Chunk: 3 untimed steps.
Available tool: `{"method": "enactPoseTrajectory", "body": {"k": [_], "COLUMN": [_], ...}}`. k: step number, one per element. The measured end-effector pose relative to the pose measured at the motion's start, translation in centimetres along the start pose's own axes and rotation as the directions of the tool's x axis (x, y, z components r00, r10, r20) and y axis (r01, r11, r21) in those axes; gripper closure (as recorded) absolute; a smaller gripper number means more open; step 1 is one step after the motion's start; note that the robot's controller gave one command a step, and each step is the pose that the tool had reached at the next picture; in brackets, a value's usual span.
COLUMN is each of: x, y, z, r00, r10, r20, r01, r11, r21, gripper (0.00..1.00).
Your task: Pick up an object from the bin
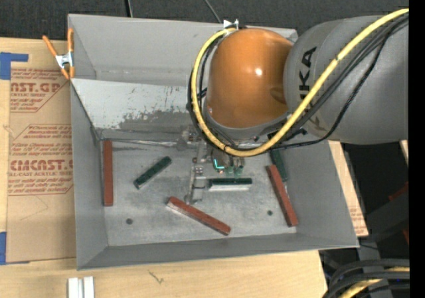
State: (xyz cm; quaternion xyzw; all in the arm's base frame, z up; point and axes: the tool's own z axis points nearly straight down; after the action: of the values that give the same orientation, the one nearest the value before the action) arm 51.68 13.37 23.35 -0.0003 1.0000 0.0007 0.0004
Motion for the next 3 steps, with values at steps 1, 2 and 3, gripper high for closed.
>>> {"method": "enactPoseTrajectory", "body": {"k": [1, 2, 3], "x": [-1.0, -2.8, -4.1], "y": [-0.3, 0.1, 3.2], "z": [5.0, 9.2, 16.1], "r00": [0.998, 0.997, 0.945], "r10": [0.056, -0.075, -0.328], "r20": [0.007, 0.0, 0.004], "r01": [-0.056, 0.075, 0.328], "r11": [0.998, 0.997, 0.945], "r21": [-0.002, 0.001, 0.001], "gripper": [0.0, 0.0, 0.0]}}
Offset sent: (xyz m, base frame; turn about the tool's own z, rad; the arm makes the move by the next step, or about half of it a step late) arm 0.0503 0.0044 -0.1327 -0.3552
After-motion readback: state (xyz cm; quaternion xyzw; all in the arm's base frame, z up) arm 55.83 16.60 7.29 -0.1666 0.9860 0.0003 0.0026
